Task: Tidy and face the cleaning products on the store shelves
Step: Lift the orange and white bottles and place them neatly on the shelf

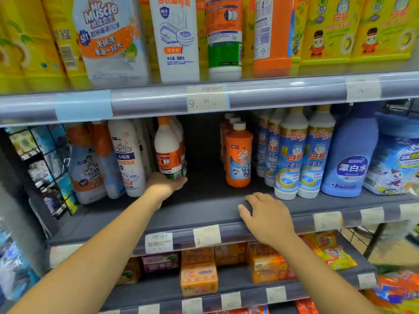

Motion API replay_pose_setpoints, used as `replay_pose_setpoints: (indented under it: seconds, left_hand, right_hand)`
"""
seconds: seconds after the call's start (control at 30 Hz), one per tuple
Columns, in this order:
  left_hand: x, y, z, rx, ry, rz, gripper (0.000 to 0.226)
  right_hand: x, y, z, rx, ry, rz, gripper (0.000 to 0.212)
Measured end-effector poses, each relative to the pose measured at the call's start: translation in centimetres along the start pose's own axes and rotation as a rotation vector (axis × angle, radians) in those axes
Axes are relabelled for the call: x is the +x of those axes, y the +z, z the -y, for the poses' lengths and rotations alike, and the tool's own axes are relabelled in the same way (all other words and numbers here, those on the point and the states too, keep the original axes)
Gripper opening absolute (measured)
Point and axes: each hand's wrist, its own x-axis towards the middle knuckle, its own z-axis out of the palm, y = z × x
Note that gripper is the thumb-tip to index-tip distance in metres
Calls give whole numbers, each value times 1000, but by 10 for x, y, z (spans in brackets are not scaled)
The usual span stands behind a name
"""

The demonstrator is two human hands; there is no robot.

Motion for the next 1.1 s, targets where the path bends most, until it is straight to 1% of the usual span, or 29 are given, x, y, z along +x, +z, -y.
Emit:
replay_pose_setpoints:
  seconds: [0.07,0.13,0.2,0.27,0.37,0.43,0.5,0.6,0.67,0.73,0.8,0.97,1.1]
  left_hand:
    - [-10,-3,4,122,22,62,66]
    - [-24,-7,4,347,51,127,72]
    - [-38,-10,2,499,80,185,78]
    - [-50,-13,-3,577,150,273,79]
    - [-68,-21,-14,656,258,454,72]
    - [-80,-27,-26,756,318,539,69]
    - [-92,-32,-42,850,374,547,66]
    - [-108,-43,-72,926,424,507,67]
    - [-120,-51,-96,939,456,489,67]
    - [-135,-60,-126,916,536,429,62]
    - [-153,-67,-160,837,602,360,54]
    - [-189,-81,-250,657,719,244,38]
    - [-187,-85,-304,610,770,68,40]
  right_hand:
    - [0,-2,0,0,-6,38,63]
    - [1,-4,-1,10,-14,79,57]
    - [2,-8,-1,37,-11,141,55]
    - [4,-15,-1,61,2,219,55]
    - [10,-26,1,71,3,354,55]
    - [14,-36,2,103,-10,435,50]
    - [17,-52,4,144,-49,479,47]
    - [15,-87,6,159,-150,512,54]
    - [13,-115,3,164,-205,481,55]
    - [12,-150,-3,190,-250,388,52]
    - [12,-188,-9,233,-269,294,49]
    - [23,-276,-32,325,-230,98,41]
    - [52,-327,-42,407,-221,-68,37]
